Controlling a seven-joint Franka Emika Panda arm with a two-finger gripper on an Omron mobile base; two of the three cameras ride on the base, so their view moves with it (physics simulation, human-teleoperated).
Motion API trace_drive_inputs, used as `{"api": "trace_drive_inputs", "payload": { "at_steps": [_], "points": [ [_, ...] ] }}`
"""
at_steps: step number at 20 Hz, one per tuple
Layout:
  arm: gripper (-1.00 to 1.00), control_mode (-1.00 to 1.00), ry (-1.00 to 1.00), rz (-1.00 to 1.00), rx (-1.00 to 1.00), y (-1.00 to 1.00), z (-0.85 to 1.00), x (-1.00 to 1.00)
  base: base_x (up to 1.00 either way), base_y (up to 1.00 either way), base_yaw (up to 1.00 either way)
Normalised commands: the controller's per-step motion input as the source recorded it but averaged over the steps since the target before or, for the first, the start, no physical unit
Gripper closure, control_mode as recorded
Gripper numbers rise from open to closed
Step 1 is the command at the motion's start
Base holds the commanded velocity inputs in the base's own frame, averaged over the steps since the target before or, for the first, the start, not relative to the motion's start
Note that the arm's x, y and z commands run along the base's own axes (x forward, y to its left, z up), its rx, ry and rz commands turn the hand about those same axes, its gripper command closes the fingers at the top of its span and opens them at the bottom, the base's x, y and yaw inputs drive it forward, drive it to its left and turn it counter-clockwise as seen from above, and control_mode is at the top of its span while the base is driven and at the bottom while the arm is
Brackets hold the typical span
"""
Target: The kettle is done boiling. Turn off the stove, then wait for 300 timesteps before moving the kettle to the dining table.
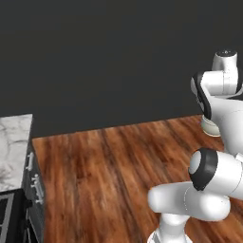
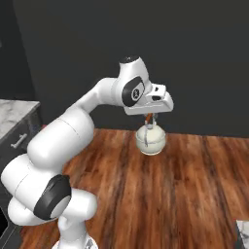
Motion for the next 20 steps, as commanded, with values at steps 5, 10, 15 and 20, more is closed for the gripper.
{"api": "trace_drive_inputs", "payload": {
  "at_steps": [5,10,15,20],
  "points": [
    [1.0,1.0,0.0,0.0,0.0,0.0,0.0,0.0,0.18,0.0,-0.46],
    [1.0,1.0,0.0,0.0,0.0,0.0,0.0,0.0,0.24,0.02,-0.44],
    [1.0,1.0,0.0,0.0,0.0,0.0,0.0,0.0,0.33,0.08,-0.43],
    [1.0,1.0,0.0,0.0,0.0,0.0,0.0,0.0,0.49,0.22,-0.41]
  ]
}}
